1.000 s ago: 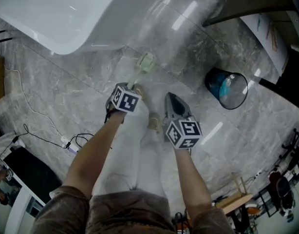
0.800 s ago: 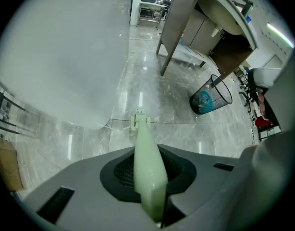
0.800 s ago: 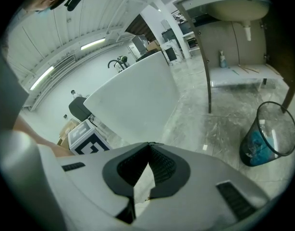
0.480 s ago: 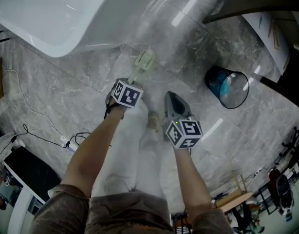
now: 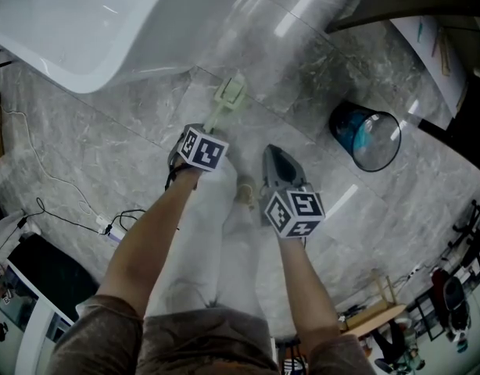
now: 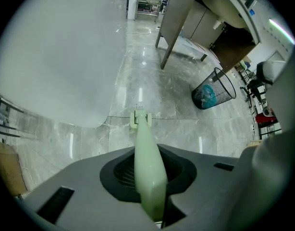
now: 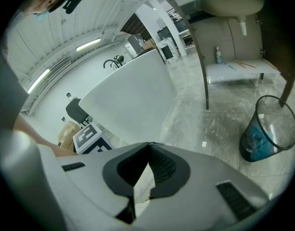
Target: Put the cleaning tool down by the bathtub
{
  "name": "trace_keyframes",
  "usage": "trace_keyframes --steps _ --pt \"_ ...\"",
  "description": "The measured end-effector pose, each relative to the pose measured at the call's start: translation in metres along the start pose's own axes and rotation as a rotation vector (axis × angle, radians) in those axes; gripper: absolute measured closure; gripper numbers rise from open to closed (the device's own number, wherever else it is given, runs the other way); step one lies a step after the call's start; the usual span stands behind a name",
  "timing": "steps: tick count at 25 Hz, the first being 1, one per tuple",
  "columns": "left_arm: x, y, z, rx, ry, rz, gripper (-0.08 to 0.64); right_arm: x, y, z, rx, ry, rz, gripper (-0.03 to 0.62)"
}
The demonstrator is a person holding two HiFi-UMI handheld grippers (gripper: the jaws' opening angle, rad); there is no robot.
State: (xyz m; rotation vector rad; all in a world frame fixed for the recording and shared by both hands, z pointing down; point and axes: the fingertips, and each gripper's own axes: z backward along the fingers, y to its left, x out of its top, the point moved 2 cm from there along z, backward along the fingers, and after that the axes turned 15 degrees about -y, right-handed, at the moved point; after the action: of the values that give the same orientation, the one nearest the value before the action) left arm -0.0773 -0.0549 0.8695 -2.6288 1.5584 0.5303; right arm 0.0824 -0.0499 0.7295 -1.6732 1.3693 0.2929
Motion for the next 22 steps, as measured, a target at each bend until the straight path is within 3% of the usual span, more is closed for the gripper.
trace_keyframes --steps 7,12,16,22 --pt "-0.001 0.000 0.003 0.013 -0.012 -0.003 0.479 -0.002 0.004 0.003 0.009 0.005 -0.003 0.592" --pt "0.000 -0.008 0.006 -0.014 -0.041 0.028 0.394 -0.003 0.008 0.005 0.017 0.005 -0.001 0.592" --pt "0.000 -0.010 0.011 -0.009 -0.063 0.057 0.370 -0.001 0.009 0.008 0.019 0.000 0.001 0.592" --pt "0.004 -0.010 0.036 0.009 -0.085 0.065 0.370 0.006 0.015 0.021 0.021 -0.006 0.005 0.592"
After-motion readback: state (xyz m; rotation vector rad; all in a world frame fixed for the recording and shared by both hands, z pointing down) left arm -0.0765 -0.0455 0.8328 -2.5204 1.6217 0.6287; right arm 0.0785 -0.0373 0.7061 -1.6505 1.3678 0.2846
